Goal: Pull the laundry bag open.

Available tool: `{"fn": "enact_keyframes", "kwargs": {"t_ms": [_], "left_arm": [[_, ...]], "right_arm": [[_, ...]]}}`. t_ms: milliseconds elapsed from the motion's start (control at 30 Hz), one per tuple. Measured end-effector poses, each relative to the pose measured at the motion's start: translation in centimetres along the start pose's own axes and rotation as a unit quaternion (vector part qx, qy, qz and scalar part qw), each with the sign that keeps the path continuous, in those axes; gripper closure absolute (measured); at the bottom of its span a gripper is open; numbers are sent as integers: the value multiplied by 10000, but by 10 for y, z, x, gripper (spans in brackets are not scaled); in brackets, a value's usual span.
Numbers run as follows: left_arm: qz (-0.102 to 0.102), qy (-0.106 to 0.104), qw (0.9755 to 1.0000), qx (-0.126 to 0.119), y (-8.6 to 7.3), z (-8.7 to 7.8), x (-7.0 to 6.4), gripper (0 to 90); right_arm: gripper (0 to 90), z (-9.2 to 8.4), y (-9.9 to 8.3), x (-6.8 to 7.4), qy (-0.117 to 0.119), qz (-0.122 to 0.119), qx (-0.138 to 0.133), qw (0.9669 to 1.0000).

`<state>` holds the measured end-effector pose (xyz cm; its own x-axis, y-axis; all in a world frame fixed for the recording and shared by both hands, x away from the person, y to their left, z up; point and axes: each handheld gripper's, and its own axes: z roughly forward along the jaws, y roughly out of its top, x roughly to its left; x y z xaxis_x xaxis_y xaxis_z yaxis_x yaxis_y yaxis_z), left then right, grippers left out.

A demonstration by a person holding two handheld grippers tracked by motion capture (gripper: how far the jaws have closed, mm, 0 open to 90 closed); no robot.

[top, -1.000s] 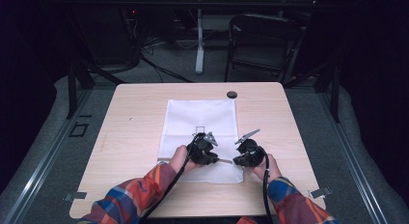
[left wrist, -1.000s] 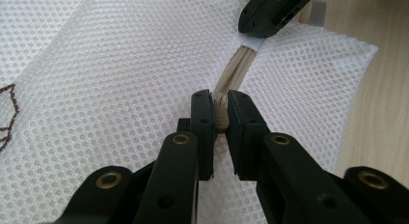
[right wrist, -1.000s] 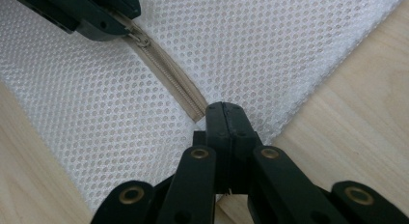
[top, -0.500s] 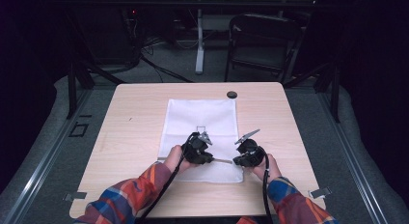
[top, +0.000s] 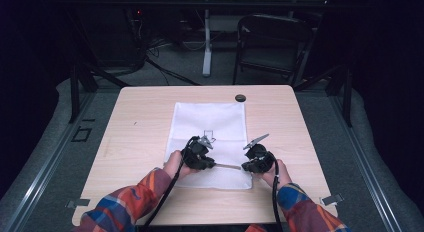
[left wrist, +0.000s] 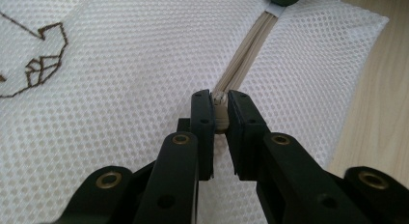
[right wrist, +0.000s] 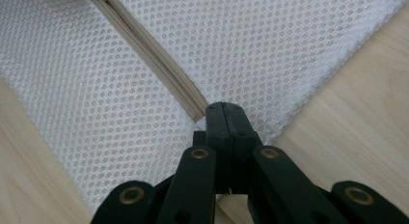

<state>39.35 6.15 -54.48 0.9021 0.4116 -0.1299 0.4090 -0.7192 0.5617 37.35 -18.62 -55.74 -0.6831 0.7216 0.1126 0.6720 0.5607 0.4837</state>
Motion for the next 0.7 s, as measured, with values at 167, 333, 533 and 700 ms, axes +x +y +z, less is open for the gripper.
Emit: {"fn": "enact_keyframes", "kwargs": {"t_ms": [167, 333, 533, 700], "left_arm": [[-73, 1, 10000, -6, -6, -5, 4, 817], [-98, 34, 9999, -9, -9, -10, 5, 817], [-127, 41, 9999, -42, -14, -14, 7, 817], [-189, 80, 9998, -33, -19, -19, 10, 817]], "right_arm": [[900, 0, 0, 0, 2, -4, -2, 10000], [900, 0, 0, 0, -2, -11, 15, 10000], [900, 0, 0, 0, 14, -10, 21, 10000], [900, 0, 0, 0, 17, -24, 22, 10000]]}}
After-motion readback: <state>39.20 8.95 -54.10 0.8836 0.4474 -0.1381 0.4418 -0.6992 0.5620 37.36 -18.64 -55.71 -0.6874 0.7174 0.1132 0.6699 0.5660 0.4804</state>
